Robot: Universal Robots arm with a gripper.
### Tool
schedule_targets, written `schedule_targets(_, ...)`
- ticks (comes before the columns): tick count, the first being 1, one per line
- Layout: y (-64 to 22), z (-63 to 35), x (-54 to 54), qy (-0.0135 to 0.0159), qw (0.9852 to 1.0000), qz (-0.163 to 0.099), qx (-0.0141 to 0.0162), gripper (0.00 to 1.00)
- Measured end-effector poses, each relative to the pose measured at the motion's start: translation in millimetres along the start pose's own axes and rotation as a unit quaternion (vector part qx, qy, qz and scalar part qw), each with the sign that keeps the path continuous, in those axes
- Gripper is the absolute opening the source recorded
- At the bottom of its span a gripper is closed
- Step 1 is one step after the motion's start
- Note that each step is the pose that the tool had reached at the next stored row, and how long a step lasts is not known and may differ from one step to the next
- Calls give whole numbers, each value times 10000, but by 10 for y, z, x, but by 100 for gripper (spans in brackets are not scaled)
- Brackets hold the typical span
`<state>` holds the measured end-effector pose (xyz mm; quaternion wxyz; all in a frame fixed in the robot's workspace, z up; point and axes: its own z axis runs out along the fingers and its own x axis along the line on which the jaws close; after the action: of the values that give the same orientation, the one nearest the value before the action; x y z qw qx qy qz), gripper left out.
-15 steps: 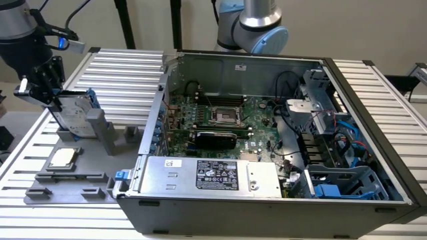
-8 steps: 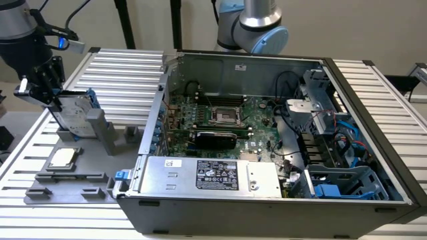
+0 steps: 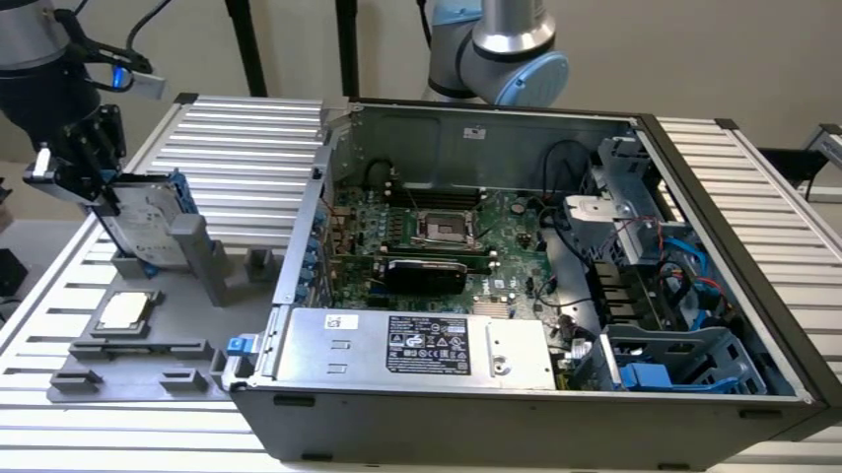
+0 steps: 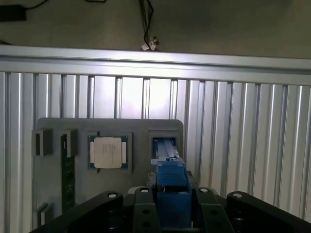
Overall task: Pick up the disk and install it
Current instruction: 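Pick up the disk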
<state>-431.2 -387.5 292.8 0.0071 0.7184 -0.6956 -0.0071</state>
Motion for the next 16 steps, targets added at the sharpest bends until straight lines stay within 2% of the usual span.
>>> schedule_targets(16,-12,-705,-23,0,10000,0,-1,33)
